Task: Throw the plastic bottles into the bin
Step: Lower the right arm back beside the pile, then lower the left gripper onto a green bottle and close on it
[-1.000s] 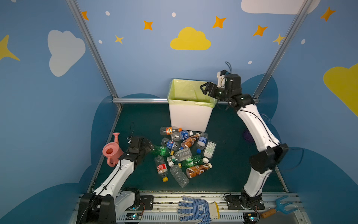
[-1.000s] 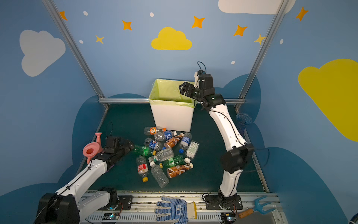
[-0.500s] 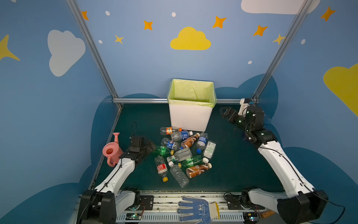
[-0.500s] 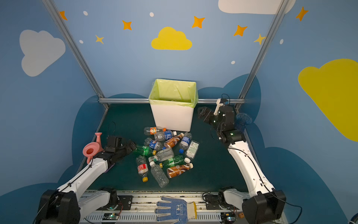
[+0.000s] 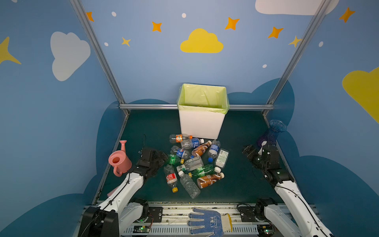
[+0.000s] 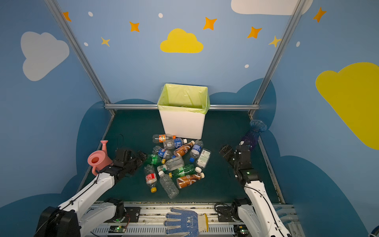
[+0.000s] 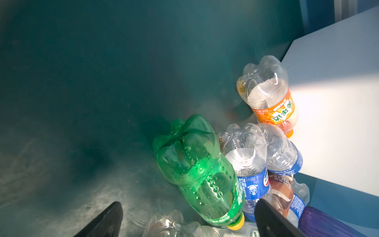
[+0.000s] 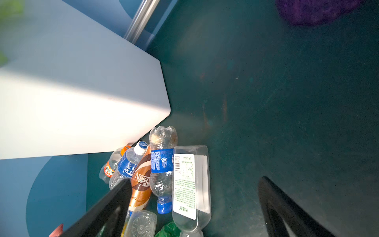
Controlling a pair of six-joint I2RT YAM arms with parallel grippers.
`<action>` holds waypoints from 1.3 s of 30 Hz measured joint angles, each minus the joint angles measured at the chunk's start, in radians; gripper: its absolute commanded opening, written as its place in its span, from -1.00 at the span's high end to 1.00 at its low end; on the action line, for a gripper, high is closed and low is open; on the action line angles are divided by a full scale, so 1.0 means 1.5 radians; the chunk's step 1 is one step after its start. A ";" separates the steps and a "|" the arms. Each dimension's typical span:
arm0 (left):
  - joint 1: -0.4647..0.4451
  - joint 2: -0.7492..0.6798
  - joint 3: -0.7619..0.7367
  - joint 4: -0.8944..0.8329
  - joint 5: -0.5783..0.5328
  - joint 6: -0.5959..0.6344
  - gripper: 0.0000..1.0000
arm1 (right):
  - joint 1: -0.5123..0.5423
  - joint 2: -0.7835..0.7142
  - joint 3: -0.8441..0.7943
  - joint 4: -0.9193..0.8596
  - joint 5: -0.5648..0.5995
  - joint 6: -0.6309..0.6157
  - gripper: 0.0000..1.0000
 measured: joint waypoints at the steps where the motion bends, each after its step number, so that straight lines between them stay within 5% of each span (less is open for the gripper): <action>1: 0.000 0.008 0.000 0.007 0.004 -0.005 -0.95 | -0.001 0.003 -0.003 0.000 -0.001 0.004 -0.89; 21: -0.003 0.175 0.034 0.102 0.028 -0.035 -0.72 | -0.003 0.044 -0.003 0.025 -0.017 0.028 -0.89; 39: -0.003 0.219 0.036 0.159 0.033 -0.089 -0.43 | -0.020 0.026 -0.003 0.016 -0.017 0.025 -0.89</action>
